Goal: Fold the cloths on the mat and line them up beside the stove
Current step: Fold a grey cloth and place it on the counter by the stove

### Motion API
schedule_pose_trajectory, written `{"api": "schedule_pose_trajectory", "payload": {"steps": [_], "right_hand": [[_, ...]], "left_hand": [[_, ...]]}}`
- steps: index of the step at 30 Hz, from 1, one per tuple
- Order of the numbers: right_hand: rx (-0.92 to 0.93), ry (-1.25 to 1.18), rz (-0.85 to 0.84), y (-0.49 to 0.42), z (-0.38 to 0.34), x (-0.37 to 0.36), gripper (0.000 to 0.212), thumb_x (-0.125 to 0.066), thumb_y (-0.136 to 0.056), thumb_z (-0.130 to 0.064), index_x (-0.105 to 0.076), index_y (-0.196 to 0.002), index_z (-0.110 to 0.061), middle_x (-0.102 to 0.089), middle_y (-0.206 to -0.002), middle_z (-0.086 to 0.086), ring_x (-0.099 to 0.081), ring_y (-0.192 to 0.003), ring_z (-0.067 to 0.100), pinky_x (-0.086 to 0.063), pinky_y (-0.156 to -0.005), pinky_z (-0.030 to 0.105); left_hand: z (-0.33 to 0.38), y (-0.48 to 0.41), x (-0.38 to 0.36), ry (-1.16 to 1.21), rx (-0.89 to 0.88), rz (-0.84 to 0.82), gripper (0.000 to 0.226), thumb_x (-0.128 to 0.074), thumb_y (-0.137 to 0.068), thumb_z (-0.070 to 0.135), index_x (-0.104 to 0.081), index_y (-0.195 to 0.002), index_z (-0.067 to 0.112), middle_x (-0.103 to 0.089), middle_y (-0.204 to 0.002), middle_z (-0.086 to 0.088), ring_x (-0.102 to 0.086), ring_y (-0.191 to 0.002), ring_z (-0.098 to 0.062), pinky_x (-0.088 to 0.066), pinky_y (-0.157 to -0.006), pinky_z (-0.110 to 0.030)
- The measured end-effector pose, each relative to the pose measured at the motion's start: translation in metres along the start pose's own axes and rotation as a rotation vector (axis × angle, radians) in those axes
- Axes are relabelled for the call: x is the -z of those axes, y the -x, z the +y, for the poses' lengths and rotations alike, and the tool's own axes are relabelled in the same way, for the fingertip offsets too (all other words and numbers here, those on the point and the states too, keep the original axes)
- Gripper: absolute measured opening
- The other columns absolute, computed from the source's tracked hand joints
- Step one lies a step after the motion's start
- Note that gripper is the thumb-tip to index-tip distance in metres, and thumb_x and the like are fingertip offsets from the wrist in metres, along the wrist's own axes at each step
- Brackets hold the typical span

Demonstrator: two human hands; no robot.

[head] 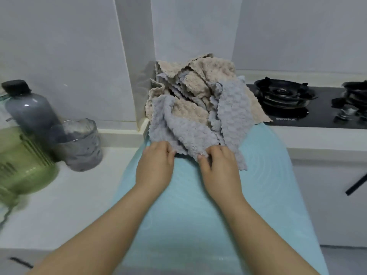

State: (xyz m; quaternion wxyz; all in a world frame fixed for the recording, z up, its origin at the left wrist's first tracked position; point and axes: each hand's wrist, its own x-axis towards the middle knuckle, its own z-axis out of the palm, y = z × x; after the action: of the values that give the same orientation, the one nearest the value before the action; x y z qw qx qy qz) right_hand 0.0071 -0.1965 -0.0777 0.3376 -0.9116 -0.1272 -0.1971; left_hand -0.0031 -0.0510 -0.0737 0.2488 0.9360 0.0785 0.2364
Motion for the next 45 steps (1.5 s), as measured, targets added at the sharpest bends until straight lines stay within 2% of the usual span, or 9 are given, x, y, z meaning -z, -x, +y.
{"api": "schedule_pose_trajectory", "payload": {"steps": [6,14,17,21,26,30,34,39,45], "right_hand": [[-0.055,-0.248,0.074,0.040,-0.013,0.027,0.015,-0.049,-0.094,-0.024,-0.048,-0.088,-0.011,-0.043,-0.096,0.000,-0.043,-0.090,0.020,-0.028,-0.070,0.026],[-0.226,-0.461,0.073,0.088,-0.022,0.054,0.017,-0.047,-0.090,-0.015,-0.039,-0.076,-0.011,-0.039,-0.068,0.001,-0.034,-0.061,0.015,-0.028,-0.055,0.029],[-0.270,-0.441,0.023,0.091,-0.023,0.059,0.013,-0.049,-0.085,-0.012,-0.041,-0.075,-0.010,-0.040,-0.068,0.002,-0.035,-0.063,0.017,-0.028,-0.055,0.029],[-0.268,-0.460,-0.102,0.090,-0.025,0.053,0.012,-0.056,-0.082,-0.022,-0.047,-0.081,-0.014,-0.050,-0.072,0.002,-0.046,-0.065,0.019,-0.038,-0.063,0.033],[-0.361,-0.491,-0.105,0.068,-0.023,0.048,0.039,-0.033,-0.096,-0.050,-0.051,-0.114,-0.021,-0.058,-0.100,-0.001,-0.055,-0.094,0.017,-0.039,-0.081,0.031],[-0.294,-0.075,-0.165,0.061,-0.029,0.038,0.042,-0.021,-0.099,-0.044,-0.052,-0.117,-0.021,-0.059,-0.099,0.004,-0.057,-0.100,0.026,-0.042,-0.080,0.033],[-0.138,0.295,-0.119,0.067,-0.036,0.029,0.041,-0.023,-0.099,-0.040,-0.058,-0.093,-0.020,-0.062,-0.088,0.001,-0.053,-0.078,0.020,-0.035,-0.058,0.028],[-0.031,0.268,-0.030,0.071,-0.035,0.026,0.032,-0.032,-0.097,-0.040,-0.060,-0.097,-0.025,-0.046,-0.086,-0.003,-0.048,-0.083,0.017,-0.035,-0.059,0.028],[0.165,0.202,-0.071,0.075,-0.034,0.025,0.033,-0.043,-0.094,-0.042,-0.052,-0.126,-0.037,-0.046,-0.108,-0.009,-0.045,-0.103,0.008,-0.043,-0.073,0.024]], "left_hand": [[0.006,0.026,0.031,0.149,-0.214,0.176,0.010,-0.050,-0.093,0.015,-0.050,-0.083,0.012,-0.048,-0.088,0.000,-0.043,-0.093,-0.024,-0.024,-0.078,-0.022],[-0.005,0.085,0.078,0.377,-0.202,-0.019,0.010,-0.039,-0.099,0.019,-0.040,-0.091,0.013,-0.056,-0.070,0.001,-0.050,-0.064,-0.013,-0.035,-0.059,-0.025],[-0.018,0.094,0.075,0.297,-0.155,-0.200,0.013,-0.044,-0.097,0.025,-0.048,-0.088,0.016,-0.066,-0.075,-0.008,-0.056,-0.065,-0.015,-0.039,-0.063,-0.031],[-0.019,0.086,0.073,0.468,0.019,-0.171,0.016,-0.049,-0.094,0.029,-0.054,-0.083,0.019,-0.065,-0.063,-0.001,-0.058,-0.060,-0.017,-0.042,-0.059,-0.028],[-0.015,0.046,0.072,0.473,0.220,-0.180,0.034,-0.044,-0.096,0.035,-0.038,-0.122,0.014,-0.065,-0.069,-0.009,-0.062,-0.055,-0.019,-0.044,-0.047,-0.024],[-0.020,0.016,0.062,-0.016,0.170,-0.222,0.061,-0.043,-0.095,0.038,-0.016,-0.142,0.010,-0.058,-0.120,-0.022,-0.059,-0.102,-0.037,-0.047,-0.080,-0.037],[-0.026,0.020,0.038,-0.395,-0.042,-0.140,0.027,-0.035,-0.099,0.025,-0.052,-0.115,0.013,-0.056,-0.115,-0.014,-0.059,-0.100,-0.034,-0.041,-0.068,-0.034],[-0.037,0.018,0.030,-0.174,-0.106,-0.007,0.021,-0.046,-0.092,0.022,-0.058,-0.107,0.012,-0.052,-0.113,-0.009,-0.051,-0.104,-0.030,-0.041,-0.072,-0.033],[-0.042,0.014,0.033,0.092,-0.051,-0.152,0.062,-0.053,-0.086,0.012,-0.027,-0.142,0.019,-0.043,-0.138,-0.012,-0.047,-0.119,-0.032,-0.042,-0.090,-0.037]]}}
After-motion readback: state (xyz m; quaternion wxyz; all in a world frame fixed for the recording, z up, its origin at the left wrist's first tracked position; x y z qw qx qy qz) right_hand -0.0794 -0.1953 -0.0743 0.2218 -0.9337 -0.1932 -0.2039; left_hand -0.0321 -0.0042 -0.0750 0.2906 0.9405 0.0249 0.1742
